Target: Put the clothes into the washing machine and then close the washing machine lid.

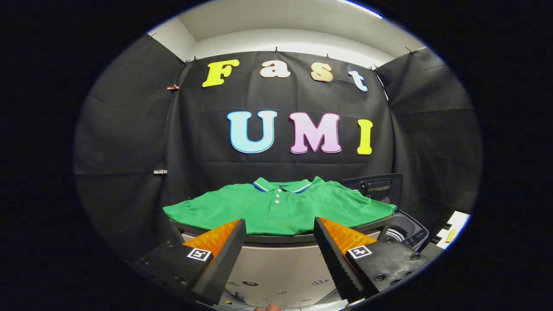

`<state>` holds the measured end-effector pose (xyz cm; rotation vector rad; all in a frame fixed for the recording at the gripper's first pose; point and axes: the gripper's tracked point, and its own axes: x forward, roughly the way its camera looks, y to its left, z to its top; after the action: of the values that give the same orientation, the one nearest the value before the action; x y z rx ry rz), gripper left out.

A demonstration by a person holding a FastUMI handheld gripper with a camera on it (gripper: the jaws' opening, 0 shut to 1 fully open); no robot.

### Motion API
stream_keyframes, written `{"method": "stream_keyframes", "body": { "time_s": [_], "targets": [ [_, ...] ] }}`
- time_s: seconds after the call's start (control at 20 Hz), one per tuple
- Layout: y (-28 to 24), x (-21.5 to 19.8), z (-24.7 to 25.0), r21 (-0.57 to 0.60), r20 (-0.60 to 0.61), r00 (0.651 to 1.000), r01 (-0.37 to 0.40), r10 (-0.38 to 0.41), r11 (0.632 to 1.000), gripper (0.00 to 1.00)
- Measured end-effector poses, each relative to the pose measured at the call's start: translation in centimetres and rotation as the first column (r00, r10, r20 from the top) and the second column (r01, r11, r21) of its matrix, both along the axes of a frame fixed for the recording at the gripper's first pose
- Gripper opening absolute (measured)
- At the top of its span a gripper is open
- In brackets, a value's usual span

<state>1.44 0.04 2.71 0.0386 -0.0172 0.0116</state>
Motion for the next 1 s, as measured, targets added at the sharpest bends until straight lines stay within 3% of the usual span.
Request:
{"method": "stream_keyframes", "body": {
  "time_s": [0.7,1.0],
  "targets": [
    [-0.1,9.7,5.1,0.029,-0.115,0.993,-0.004,0.007,1.000,0.98],
    [-1.1,14.5,3.8,0.069,-0.271,0.963,0.014,0.005,0.998,0.99]
  ]
}}
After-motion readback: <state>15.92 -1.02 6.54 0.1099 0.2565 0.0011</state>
